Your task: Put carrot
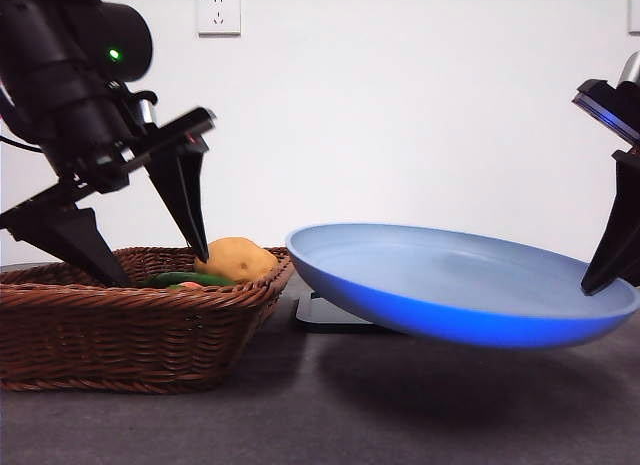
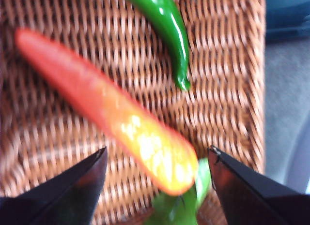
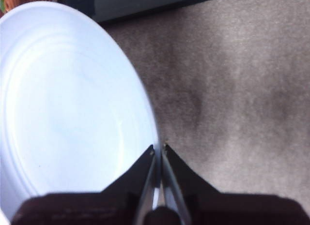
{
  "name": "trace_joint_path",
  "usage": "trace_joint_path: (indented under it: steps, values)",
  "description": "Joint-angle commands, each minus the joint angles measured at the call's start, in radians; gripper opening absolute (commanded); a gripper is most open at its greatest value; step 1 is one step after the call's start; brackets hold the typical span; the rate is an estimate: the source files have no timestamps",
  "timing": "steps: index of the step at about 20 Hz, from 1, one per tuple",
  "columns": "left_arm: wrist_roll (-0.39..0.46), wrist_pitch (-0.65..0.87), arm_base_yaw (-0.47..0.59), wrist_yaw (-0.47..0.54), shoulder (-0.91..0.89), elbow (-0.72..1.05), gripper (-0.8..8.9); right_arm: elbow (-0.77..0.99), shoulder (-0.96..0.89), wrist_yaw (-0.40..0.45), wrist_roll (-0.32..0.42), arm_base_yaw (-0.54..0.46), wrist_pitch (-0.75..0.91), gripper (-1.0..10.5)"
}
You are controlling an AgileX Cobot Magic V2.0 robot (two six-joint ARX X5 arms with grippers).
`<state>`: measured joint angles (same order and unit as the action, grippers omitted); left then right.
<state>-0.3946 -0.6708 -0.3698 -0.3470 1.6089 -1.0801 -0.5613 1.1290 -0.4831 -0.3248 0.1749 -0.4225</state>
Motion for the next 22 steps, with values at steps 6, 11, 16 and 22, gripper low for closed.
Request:
trace_joint_path:
  steps: [6, 11, 16, 22]
  values:
    - [-0.006, -0.030, -0.011, 0.012, 0.074, -0.035, 3.18, -0.014, 0.006, -0.008, 0.012, 0.002, 0.010, 0.0]
    - [-0.004, -0.033, -0.017, 0.006, 0.084, -0.035, 3.17, -0.014, 0.006, -0.009, 0.012, 0.002, 0.010, 0.0]
    - [0.029, -0.037, -0.017, 0.006, 0.084, -0.035, 1.55, -0.014, 0.006, -0.009, 0.012, 0.002, 0.010, 0.0]
    - [0.082, -0.035, -0.007, -0.072, 0.083, -0.045, 1.37, -0.014, 0.006, -0.009, 0.024, 0.002, 0.010, 0.0]
